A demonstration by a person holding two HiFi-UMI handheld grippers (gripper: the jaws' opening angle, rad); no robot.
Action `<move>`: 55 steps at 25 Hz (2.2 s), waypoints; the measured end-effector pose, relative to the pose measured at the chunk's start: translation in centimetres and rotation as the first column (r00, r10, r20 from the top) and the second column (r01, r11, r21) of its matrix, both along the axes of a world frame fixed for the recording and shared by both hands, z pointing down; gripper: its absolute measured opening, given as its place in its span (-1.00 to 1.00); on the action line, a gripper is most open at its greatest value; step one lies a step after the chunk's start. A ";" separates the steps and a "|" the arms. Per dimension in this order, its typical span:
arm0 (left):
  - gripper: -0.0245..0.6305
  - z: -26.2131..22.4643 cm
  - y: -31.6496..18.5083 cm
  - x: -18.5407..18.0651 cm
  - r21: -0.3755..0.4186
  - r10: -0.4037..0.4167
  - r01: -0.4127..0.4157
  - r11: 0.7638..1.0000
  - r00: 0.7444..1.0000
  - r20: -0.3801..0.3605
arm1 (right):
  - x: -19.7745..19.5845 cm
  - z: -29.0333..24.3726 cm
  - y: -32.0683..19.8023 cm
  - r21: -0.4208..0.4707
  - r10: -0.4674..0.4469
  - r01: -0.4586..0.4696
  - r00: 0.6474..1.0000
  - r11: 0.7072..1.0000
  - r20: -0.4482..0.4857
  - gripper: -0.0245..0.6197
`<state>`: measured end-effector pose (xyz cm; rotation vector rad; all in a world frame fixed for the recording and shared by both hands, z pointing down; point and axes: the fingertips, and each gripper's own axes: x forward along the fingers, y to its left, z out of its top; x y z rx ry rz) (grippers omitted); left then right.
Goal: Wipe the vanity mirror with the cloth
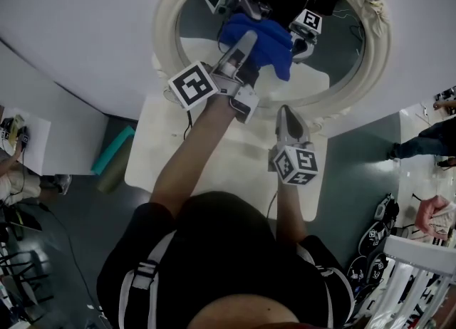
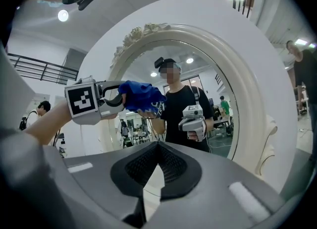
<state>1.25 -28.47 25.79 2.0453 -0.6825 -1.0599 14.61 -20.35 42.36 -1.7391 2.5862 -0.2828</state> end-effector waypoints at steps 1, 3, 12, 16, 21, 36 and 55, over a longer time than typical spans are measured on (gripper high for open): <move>-0.80 -0.7 0.1 0.3 0.015 0.002 -0.002 1.000 1.000 0.000 | 0.3 0.0 0.1 0.001 0.000 0.000 1.000 1.000 0.001 -0.92; -0.80 -2.0 0.2 0.9 0.033 0.009 -0.009 0.999 1.000 -0.007 | 0.7 -0.1 0.4 0.002 0.002 -0.002 1.000 1.000 0.004 -0.92; -0.80 -5.7 0.4 1.2 0.066 0.032 -0.029 0.997 0.999 -0.037 | 1.1 -0.4 1.0 0.004 0.018 -0.018 1.000 1.000 0.012 -0.92; -0.80 -7.5 0.1 2.1 0.098 0.038 -0.034 0.995 0.998 -0.043 | 2.1 -0.5 0.9 0.004 0.026 -0.026 1.000 1.000 0.015 -0.92; -0.80 -9.4 0.3 2.5 0.126 0.049 -0.043 0.991 0.998 -0.050 | 2.4 -0.4 1.3 0.010 0.030 -0.031 0.999 0.999 0.018 -0.92; -0.81 -12.4 0.3 2.4 0.153 0.062 -0.048 0.987 0.994 -0.092 | 2.3 0.1 2.2 0.016 0.040 -0.040 0.999 0.999 0.024 -0.92; -0.80 -12.5 4.7 1.3 0.184 0.123 -0.092 0.979 0.979 -0.163 | 2.1 0.0 4.2 -0.008 0.035 -0.035 0.999 0.999 0.014 -0.92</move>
